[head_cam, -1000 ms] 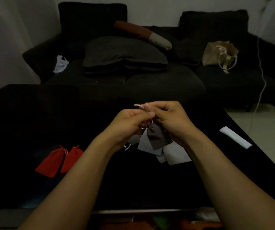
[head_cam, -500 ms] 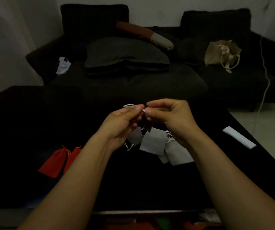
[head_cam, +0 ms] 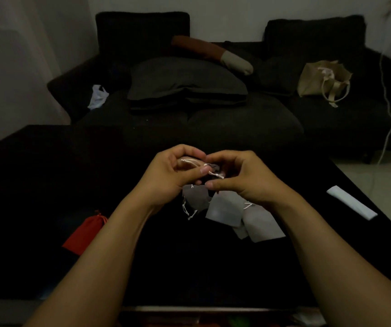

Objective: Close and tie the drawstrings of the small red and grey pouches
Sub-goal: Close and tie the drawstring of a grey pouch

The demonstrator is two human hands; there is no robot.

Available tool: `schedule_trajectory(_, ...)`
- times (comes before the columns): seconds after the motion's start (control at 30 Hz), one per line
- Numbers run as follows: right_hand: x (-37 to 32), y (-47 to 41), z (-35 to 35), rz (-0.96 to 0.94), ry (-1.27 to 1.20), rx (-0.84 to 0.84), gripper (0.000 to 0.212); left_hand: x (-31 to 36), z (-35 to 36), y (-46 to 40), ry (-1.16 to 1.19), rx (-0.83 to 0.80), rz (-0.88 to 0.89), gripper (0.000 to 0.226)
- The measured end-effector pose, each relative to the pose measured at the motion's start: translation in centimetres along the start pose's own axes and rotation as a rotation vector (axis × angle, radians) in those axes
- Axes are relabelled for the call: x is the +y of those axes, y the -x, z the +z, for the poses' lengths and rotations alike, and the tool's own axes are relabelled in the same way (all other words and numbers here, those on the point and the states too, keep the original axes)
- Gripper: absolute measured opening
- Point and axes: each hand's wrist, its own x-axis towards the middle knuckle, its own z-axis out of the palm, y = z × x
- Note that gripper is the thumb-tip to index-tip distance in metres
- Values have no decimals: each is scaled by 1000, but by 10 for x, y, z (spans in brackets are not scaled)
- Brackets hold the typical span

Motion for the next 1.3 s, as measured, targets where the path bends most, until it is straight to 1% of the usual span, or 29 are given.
schedule_trajectory(0.07,0,-1,2,7,42,-21,37,3,-2,2,-43,-8,-7,25)
schedule_trajectory(0.17,1,0,5,-15,67,50,30,4,1,3,-86,30,-13,27)
schedule_trajectory(0.23,3,1,4,-16,96,94,27,3,4,5,-119,85,2,25)
schedule_trajectory(0.33,4,2,6,2,166,92,26,1,9,6,-213,196,33,22)
schedule_trajectory(0.43,4,2,11,27,233,97,23,-3,16,5,-443,309,145,22)
schedule_trajectory(0.5,5,1,14,44,246,124,24,-7,22,4,-546,357,230,25)
schedule_trajectory(0.6,8,1,20,34,206,156,25,-12,26,2,-590,409,295,22)
schedule_trajectory(0.67,8,1,21,39,112,130,21,-13,25,0,-574,444,338,20)
schedule_trajectory(0.73,4,2,16,135,-91,95,15,-13,24,-2,-515,440,371,19)
schedule_trajectory(0.8,3,1,9,235,-261,69,23,-11,24,-1,-456,399,406,18)
schedule_trajectory(0.9,8,1,4,252,-261,69,23,-10,27,2,-503,357,464,21)
schedule_trajectory(1.0,13,1,2,239,-358,101,23,-11,31,4,-544,319,484,24)
schedule_trajectory(1.17,16,5,-4,287,-479,54,23,-9,33,8,-472,304,463,24)
schedule_trajectory(1.23,15,7,-7,341,-483,13,20,-7,33,9,-477,292,444,23)
schedule_trajectory(1.3,13,9,-11,411,-469,-5,16,-4,33,8,-513,252,385,26)
